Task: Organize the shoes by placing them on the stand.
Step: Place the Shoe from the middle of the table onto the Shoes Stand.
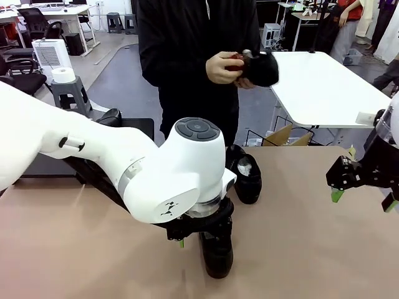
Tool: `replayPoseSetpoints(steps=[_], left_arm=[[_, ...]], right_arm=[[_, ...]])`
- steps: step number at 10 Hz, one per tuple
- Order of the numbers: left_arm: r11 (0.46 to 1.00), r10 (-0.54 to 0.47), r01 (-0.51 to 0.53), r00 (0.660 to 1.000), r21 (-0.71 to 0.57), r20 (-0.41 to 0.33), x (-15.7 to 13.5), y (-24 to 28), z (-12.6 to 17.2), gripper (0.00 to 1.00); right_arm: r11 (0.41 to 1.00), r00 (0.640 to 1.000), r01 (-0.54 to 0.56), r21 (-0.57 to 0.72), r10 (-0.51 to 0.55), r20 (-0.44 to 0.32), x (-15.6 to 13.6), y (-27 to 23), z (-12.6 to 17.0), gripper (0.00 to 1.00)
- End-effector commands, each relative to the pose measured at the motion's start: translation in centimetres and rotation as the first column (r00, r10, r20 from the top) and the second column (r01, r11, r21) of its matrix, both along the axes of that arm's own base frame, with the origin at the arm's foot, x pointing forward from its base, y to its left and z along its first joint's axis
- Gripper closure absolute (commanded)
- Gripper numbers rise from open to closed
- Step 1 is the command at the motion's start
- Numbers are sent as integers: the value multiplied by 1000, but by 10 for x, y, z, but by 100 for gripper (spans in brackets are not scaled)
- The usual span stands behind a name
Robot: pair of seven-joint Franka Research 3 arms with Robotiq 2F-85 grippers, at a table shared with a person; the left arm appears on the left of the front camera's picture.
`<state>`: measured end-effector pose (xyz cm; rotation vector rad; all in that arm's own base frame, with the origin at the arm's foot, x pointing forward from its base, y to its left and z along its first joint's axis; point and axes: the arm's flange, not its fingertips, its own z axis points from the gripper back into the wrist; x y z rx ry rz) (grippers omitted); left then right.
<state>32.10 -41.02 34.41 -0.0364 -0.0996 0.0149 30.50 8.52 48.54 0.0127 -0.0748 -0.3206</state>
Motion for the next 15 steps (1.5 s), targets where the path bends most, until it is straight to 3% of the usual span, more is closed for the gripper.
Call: replayPoseSetpoints(steps=[1, 3, 4, 9, 11, 14, 15], left_arm=[[1000, -6, 7, 1000, -6, 21, 2, 3, 2, 57], [1000, -8, 8, 1000, -25, 1, 1, 1, 1, 97], [1000, -14, 14, 1000, -22, 11, 0, 0, 4, 100], [1000, -29, 29, 1000, -5, 2, -2, -7, 2, 100], [997, -79, 79, 997, 14, -3, -2, -7, 9, 100], [984, -174, 174, 985, 24, -6, -12, 32, 73, 100], [986, -164, 164, 985, -9, 46, -12, 55, 95, 100]], right_arm=[[1000, 1000, 20, 15, -20, 12, 4, 1, 0, 0], [1000, 1000, 20, 15, -20, 12, 4, 1, 0, 0], [1000, 1000, 20, 15, -20, 12, 4, 1, 0, 0], [1000, 1000, 20, 15, -20, 12, 4, 1, 0, 0], [1000, 1000, 20, 15, -20, 12, 4, 1, 0, 0], [1000, 1000, 20, 15, -20, 12, 4, 1, 0, 0], [1000, 1000, 20, 15, -20, 12, 4, 1, 0, 0]])
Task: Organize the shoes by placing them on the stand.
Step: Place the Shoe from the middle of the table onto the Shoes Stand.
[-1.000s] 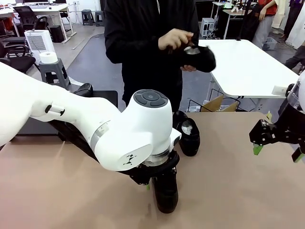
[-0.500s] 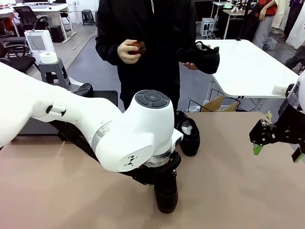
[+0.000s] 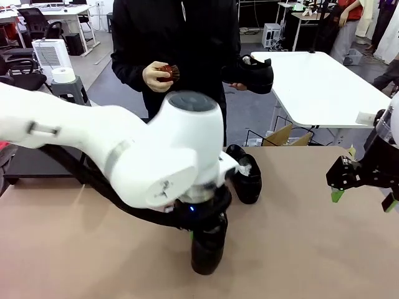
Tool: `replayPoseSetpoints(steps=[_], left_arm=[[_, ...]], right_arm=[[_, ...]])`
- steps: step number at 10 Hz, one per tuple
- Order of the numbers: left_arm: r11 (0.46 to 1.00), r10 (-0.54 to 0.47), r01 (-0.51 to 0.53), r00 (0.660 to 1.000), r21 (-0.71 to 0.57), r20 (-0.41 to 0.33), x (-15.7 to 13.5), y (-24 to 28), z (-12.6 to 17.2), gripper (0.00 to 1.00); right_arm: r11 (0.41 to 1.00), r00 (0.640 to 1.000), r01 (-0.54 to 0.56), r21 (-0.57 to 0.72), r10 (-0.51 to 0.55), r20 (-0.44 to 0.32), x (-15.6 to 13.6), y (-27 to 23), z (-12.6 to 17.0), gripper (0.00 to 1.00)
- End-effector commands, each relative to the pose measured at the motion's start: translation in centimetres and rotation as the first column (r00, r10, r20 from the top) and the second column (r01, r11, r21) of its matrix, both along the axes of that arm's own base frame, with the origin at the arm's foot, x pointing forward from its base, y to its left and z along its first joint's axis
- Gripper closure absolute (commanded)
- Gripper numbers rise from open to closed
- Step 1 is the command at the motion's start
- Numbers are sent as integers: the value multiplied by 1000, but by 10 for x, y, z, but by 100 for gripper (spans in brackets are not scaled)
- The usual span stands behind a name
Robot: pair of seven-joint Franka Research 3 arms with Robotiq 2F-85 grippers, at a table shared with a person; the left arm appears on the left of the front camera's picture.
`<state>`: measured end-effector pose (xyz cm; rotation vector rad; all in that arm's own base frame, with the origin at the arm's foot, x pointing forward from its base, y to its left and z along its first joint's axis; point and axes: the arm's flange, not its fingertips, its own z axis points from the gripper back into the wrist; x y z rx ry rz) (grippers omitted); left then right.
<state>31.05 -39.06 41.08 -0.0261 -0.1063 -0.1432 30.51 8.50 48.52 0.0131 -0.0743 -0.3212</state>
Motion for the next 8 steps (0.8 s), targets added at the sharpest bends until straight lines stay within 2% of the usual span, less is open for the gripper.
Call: replayPoseSetpoints(steps=[1, 2, 3, 4, 5, 8], left_arm=[[1000, -7, 9, 996, -25, 84, -1, 55, 47, 100], [1000, 21, -20, 990, -6, 140, 3, 76, 59, 100], [998, 62, -59, 985, -21, 162, 11, 98, 68, 100], [984, 175, -171, 979, -47, 104, 13, 115, 79, 100], [999, 39, -38, 991, -12, 125, 10, 74, 69, 100], [999, 39, -38, 991, -12, 125, 10, 74, 69, 100]], right_arm=[[1000, 1000, 20, 14, -20, 12, 3, 1, 0, 0], [1000, 1000, 20, 14, -20, 12, 3, 1, 0, 0], [1000, 1000, 20, 14, -20, 12, 3, 1, 0, 0], [1000, 1000, 20, 14, -20, 12, 3, 1, 0, 0], [1000, 1000, 20, 14, -20, 12, 3, 1, 0, 0], [1000, 1000, 20, 14, -20, 12, 3, 1, 0, 0]])
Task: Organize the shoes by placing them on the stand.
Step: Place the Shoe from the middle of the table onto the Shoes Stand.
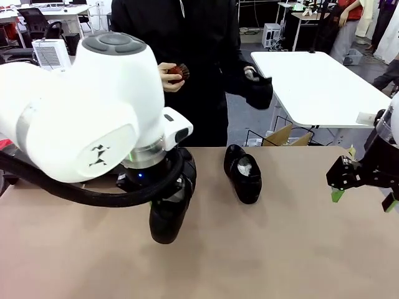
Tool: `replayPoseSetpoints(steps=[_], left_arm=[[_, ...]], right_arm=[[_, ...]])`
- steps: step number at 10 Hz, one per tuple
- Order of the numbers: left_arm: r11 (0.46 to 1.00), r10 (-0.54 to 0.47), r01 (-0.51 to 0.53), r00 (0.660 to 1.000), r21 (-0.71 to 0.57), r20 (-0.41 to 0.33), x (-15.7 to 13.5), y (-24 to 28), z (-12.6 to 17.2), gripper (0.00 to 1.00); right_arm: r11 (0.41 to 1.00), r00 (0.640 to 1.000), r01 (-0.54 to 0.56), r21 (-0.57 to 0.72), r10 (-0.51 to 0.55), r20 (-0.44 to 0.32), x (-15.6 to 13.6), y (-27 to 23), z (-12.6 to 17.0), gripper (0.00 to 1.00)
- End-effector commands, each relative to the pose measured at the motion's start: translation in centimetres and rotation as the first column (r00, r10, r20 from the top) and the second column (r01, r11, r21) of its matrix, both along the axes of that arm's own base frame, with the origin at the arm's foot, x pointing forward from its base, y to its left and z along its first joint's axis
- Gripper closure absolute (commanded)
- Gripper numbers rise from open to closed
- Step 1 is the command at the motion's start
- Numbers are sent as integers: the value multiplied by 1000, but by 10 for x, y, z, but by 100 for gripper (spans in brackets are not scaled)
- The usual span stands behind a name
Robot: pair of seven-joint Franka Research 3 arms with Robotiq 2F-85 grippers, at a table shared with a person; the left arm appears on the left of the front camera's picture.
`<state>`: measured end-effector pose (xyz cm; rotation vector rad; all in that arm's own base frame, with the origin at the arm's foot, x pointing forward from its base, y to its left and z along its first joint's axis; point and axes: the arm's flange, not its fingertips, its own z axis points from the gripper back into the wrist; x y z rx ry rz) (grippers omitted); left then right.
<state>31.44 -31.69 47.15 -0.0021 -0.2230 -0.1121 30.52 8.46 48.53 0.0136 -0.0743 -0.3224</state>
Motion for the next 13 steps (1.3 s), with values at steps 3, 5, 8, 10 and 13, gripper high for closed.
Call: replayPoseSetpoints(steps=[3, 5, 8, 10, 13], left_arm=[[985, 169, -171, 981, 13, 94, 23, 43, 17, 100], [984, 170, -177, 963, 17, 210, 50, 67, 27, 100], [989, 148, -145, 948, -33, 281, 101, 72, 8, 100], [986, 160, -162, 921, -24, 354, 139, 76, -6, 100], [972, 226, -231, 905, -29, 360, 166, 90, -19, 100]], right_arm=[[1000, 1000, 18, 14, -19, 12, 3, 2, 0, 0], [1000, 1000, 18, 14, -19, 12, 3, 2, 0, 0], [1000, 1000, 18, 14, -19, 12, 3, 2, 0, 0], [1000, 1000, 18, 14, -19, 12, 3, 2, 0, 0], [1000, 1000, 18, 14, -19, 12, 3, 2, 0, 0]])
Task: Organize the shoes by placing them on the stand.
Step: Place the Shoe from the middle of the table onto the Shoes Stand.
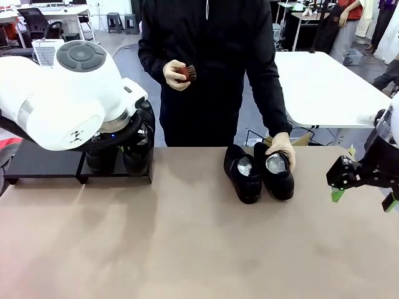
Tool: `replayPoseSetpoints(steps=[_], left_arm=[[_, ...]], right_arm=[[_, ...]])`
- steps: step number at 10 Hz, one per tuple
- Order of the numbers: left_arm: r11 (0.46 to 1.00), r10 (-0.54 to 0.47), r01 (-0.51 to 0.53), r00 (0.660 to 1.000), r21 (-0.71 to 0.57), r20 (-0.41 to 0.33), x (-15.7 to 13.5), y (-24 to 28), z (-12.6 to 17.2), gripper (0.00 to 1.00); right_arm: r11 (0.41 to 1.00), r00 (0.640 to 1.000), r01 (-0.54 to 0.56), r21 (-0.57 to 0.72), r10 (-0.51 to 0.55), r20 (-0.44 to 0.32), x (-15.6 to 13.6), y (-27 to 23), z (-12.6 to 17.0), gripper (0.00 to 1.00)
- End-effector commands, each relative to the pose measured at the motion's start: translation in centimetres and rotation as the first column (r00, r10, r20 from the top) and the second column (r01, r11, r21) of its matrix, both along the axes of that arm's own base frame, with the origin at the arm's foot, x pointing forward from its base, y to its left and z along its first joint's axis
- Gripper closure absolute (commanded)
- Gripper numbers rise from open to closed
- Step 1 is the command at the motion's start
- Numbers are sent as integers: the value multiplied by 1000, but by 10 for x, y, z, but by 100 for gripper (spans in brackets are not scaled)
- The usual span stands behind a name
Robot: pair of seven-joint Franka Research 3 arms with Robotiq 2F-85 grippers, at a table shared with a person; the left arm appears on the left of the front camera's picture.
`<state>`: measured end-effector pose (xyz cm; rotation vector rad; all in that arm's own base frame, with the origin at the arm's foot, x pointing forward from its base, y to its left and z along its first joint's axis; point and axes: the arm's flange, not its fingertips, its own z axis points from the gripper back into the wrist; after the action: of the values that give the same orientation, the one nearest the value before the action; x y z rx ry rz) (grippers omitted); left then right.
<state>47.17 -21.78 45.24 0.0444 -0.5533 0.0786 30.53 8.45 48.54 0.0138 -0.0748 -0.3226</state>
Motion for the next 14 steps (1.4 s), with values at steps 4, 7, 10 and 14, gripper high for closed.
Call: replayPoseSetpoints(steps=[4, 7, 10, 14], left_arm=[[994, 108, -107, 994, -20, 30, 32, -2, -14, 100], [993, 121, -121, 992, 6, 33, 42, -5, -23, 100], [992, 120, -121, 992, 45, 36, 48, -6, -29, 100], [987, 139, -141, 990, 80, 37, 54, -5, -34, 96]], right_arm=[[1000, 1000, 18, 13, -18, 12, 3, 2, 0, 0], [1000, 1000, 18, 13, -18, 12, 3, 2, 0, 0], [1000, 1000, 18, 13, -18, 12, 3, 2, 0, 0], [1000, 1000, 18, 13, -18, 12, 3, 2, 0, 0]])
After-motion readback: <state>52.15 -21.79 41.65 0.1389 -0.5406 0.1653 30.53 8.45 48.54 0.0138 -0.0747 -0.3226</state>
